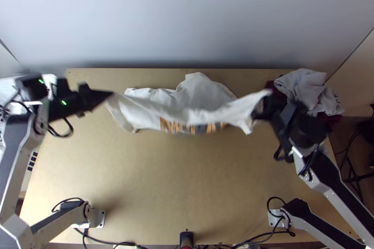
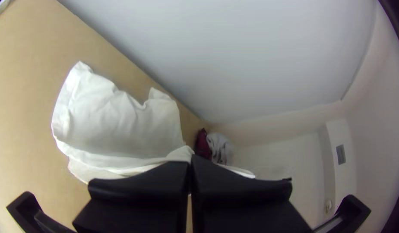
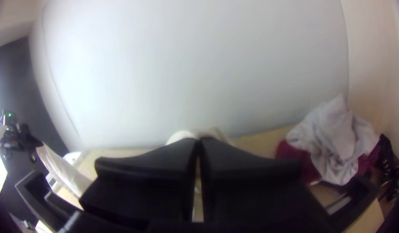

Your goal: Fold the t-shirt

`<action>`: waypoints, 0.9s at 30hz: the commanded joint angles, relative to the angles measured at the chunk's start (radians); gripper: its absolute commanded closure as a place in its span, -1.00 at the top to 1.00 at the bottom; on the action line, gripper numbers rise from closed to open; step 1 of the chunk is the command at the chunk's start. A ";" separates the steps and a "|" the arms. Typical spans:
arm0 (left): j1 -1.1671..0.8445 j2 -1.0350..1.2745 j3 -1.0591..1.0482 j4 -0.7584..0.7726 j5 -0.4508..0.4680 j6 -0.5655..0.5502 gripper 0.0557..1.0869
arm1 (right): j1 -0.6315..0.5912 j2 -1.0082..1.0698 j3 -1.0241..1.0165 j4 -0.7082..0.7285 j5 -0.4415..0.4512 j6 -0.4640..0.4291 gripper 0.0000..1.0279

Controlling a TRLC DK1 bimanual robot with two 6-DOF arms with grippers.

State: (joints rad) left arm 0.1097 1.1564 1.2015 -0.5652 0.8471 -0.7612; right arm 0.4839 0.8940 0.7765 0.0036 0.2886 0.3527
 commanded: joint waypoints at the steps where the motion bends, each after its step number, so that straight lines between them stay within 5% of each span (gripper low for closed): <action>1: -0.105 -0.058 -0.237 -0.038 -0.017 0.148 -0.93 | 0.067 -0.101 -0.214 -0.162 -0.097 0.002 -0.95; 16: -0.016 0.012 -0.393 -0.033 -0.092 0.367 -0.93 | 0.039 -0.331 -0.612 -0.094 -0.111 -0.149 -0.95; 21: -0.033 0.060 -0.392 0.007 -0.154 0.362 -0.93 | -0.094 -0.040 -0.586 0.148 -0.132 -0.198 -0.95; 27: -0.028 0.057 -0.356 0.008 -0.171 0.349 -0.93 | -0.136 0.141 -0.470 0.127 -0.197 -0.271 -0.95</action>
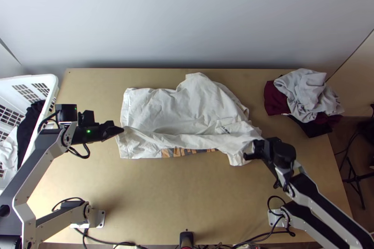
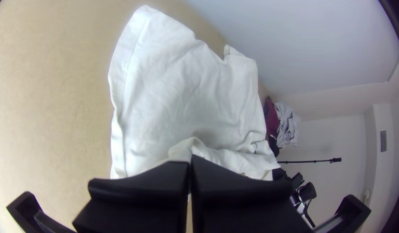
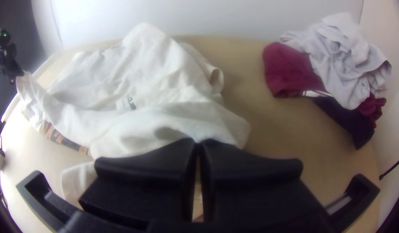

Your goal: Fold the t-shirt

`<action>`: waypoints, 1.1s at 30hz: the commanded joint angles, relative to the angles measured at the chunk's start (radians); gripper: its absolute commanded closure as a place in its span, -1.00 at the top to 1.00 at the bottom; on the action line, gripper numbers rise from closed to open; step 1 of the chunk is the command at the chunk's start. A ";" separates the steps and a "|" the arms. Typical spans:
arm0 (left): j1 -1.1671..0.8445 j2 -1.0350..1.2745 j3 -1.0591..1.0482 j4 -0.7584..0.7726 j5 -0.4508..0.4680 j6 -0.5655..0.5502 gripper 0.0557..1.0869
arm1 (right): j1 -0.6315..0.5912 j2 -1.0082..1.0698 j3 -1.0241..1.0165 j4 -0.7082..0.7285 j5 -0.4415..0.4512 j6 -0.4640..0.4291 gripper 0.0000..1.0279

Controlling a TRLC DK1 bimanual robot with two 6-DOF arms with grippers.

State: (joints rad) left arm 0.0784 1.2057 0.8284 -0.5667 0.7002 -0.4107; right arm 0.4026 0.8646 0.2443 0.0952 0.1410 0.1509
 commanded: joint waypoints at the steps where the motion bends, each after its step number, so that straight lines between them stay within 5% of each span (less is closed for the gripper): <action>1: 0.009 0.003 0.021 0.005 -0.024 -0.002 -0.93 | -0.041 0.162 0.056 0.029 -0.066 -0.088 -0.95; 5: 0.021 -0.006 0.015 -0.001 -0.024 0.010 -0.93 | -0.002 0.151 0.069 -0.045 -0.081 -0.108 -0.87; 8: 0.024 0.008 0.008 0.001 -0.024 0.018 -0.93 | -0.002 0.183 0.104 -0.123 -0.103 -0.090 -0.08; 12: 0.031 0.026 0.006 0.001 -0.024 0.018 -0.93 | -0.079 0.289 0.297 -0.390 -0.279 0.004 0.93; 15: 0.035 0.029 0.006 0.001 -0.022 0.018 -0.93 | -0.130 0.335 0.443 -0.595 -0.383 0.001 0.93; 25: 0.080 0.026 0.002 -0.013 -0.016 0.032 -0.93 | -0.192 0.271 0.684 -1.019 -0.489 -0.017 0.93; 33: 0.086 0.026 0.021 -0.018 -0.015 0.036 -0.93 | -0.209 0.209 0.740 -1.330 -0.549 -0.183 0.93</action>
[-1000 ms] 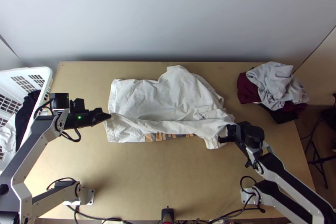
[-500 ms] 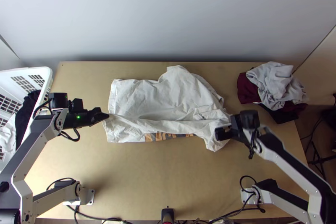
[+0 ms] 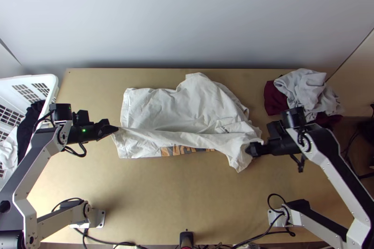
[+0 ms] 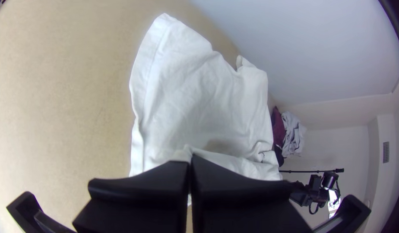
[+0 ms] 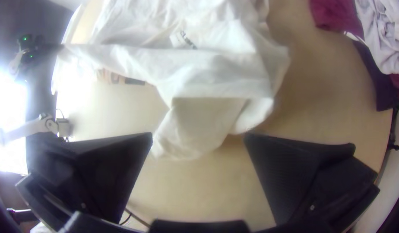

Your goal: Fold the t-shirt

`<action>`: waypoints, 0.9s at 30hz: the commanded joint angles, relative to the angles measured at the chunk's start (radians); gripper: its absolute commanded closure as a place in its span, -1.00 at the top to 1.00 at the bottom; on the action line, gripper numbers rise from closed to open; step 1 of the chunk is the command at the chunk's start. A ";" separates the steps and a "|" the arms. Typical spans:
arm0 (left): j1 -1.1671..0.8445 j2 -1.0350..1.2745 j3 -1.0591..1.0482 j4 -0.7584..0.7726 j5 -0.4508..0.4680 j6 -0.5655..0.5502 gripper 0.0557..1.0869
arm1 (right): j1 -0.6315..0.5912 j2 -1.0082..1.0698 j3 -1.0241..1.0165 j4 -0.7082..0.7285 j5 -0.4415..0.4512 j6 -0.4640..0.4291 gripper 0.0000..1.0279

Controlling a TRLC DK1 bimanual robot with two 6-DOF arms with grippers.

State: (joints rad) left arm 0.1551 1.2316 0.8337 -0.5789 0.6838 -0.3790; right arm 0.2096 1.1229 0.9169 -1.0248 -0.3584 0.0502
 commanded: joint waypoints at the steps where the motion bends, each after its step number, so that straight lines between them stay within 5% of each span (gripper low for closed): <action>1: 0.012 0.000 0.019 -0.010 0.005 0.005 -0.93 | -0.009 -0.061 0.068 -0.212 -0.051 -0.079 0.93; 9: 0.035 -0.004 0.010 -0.022 0.010 0.005 -0.93 | 0.083 -0.077 -0.023 -0.101 -0.053 0.040 0.93; 18: 0.046 -0.011 0.007 -0.022 0.010 0.000 -0.93 | 0.218 -0.074 -0.247 0.267 -0.053 0.258 0.93; 27: 0.046 -0.024 0.016 -0.024 0.010 -0.011 -0.93 | 0.248 -0.037 -0.289 0.287 -0.048 0.240 0.92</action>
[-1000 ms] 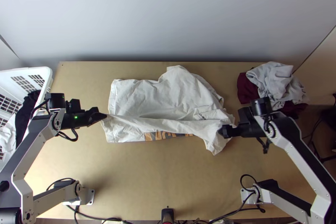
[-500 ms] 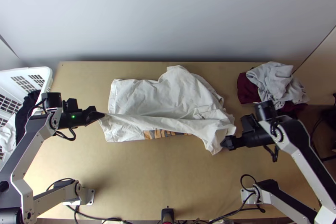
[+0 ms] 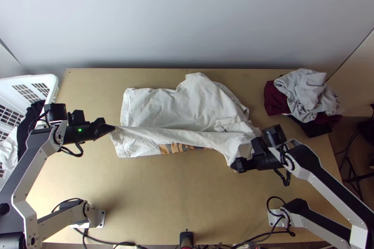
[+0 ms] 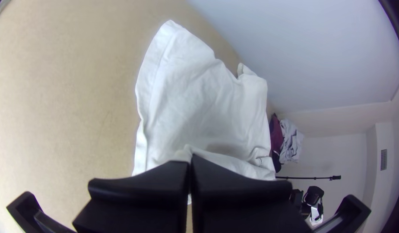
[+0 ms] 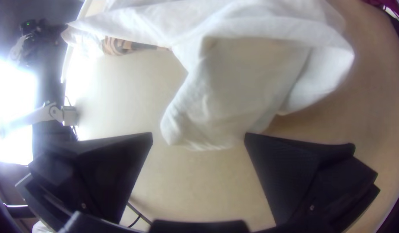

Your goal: Fold the t-shirt

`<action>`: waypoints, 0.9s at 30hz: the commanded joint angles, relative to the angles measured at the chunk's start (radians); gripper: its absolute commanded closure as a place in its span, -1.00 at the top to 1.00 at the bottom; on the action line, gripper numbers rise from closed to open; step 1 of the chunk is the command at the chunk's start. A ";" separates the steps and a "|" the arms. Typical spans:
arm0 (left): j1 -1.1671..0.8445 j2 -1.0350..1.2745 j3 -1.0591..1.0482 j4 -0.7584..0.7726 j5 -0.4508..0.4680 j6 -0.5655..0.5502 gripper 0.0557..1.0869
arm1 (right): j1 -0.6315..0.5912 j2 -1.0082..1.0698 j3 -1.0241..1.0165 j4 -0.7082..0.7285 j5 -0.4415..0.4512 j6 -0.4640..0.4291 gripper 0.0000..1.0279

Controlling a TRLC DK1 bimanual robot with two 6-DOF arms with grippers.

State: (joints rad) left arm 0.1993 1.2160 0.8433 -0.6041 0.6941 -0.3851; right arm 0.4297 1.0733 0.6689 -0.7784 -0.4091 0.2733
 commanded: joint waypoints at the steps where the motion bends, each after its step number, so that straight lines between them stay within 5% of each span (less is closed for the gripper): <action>1: 0.002 -0.007 0.007 0.001 -0.001 -0.006 -0.93 | 0.037 0.013 -0.042 0.041 0.007 0.017 0.92; 5: -0.001 -0.006 0.011 0.003 -0.001 -0.012 -0.93 | 0.066 0.050 -0.038 0.060 0.038 0.024 0.86; 11: 0.002 -0.004 0.005 0.006 -0.001 -0.009 -0.93 | 0.146 0.142 0.001 0.105 0.110 0.063 0.50; 15: 0.012 -0.007 0.000 0.004 -0.001 -0.006 -0.93 | 0.198 0.155 0.003 0.142 0.161 0.055 -0.95; 27: 0.054 -0.010 0.011 0.006 -0.002 0.000 -0.93 | 0.098 0.047 0.115 0.014 0.161 0.010 -0.94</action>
State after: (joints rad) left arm 0.2264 1.2064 0.8478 -0.6006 0.6930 -0.3882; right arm 0.5701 1.1793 0.7162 -0.6834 -0.2569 0.3099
